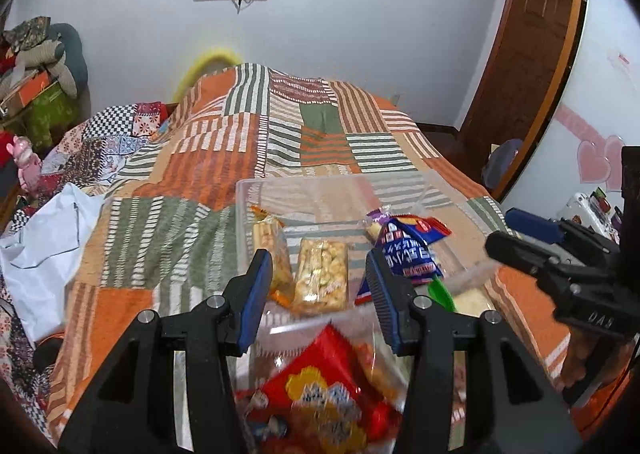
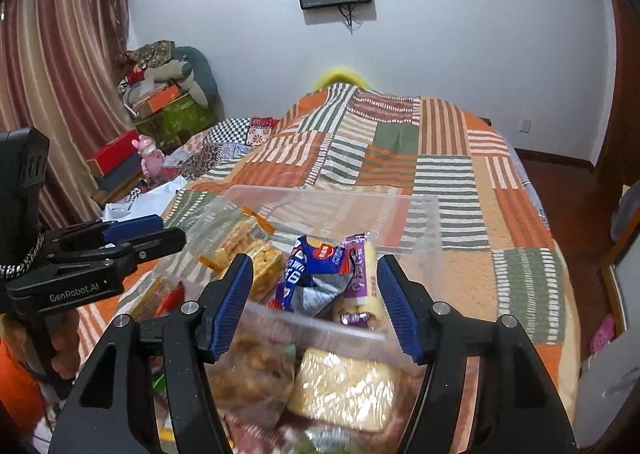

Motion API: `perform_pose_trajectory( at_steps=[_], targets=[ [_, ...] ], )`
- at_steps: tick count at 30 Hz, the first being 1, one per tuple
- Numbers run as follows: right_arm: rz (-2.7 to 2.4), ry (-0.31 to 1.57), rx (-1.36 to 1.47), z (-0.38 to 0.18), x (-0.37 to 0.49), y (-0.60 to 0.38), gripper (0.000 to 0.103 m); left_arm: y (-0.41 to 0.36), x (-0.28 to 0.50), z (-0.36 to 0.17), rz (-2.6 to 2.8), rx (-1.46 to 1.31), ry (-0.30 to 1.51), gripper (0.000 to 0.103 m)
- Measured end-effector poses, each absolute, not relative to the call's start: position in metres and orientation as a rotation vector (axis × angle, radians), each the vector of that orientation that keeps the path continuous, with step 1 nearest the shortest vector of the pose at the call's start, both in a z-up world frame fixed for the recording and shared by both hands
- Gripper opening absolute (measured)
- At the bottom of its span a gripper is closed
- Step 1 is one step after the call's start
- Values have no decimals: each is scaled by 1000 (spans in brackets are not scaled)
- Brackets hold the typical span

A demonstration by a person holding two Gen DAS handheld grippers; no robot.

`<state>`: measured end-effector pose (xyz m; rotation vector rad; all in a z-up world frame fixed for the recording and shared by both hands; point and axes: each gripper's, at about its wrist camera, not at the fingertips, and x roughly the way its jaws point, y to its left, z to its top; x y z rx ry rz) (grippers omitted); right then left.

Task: Organize snacks
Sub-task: 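Open both grippers to drop the bags into the box, then move the left gripper to the wafer-roll pack while the right moves to the green jelly cup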

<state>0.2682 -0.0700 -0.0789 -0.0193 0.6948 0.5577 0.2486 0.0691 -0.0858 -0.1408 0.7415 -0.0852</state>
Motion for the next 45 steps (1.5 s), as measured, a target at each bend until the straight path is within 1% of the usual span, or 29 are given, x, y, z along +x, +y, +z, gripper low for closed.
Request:
perform_pose_trajectory(
  at_steps=[2,6,13,20,32,36,45],
  targets=[
    [555,682,-20,-75,260,-74,62,72,239,-83,-81,-136,739,49],
    [549,659,-21,-70,243,-82,62,77,220,-81,-74,-129,740,53],
    [556,683,-29,-80,221,-92,62,89,183,-88,-28,-106,752,54],
    [553,752,-5,-104,209,-103,62,104,162,-108,20,-116,794,54],
    [538,857,36,-144,202,-105,63,125,171,-159,72,-153,906,54],
    [519,860,32,-146,201,-107,66,133,177,-175,71,-182,936,54],
    [494,863,33,-150,202,-112,66,141,177,-179,80,-186,944,55]
  ],
)
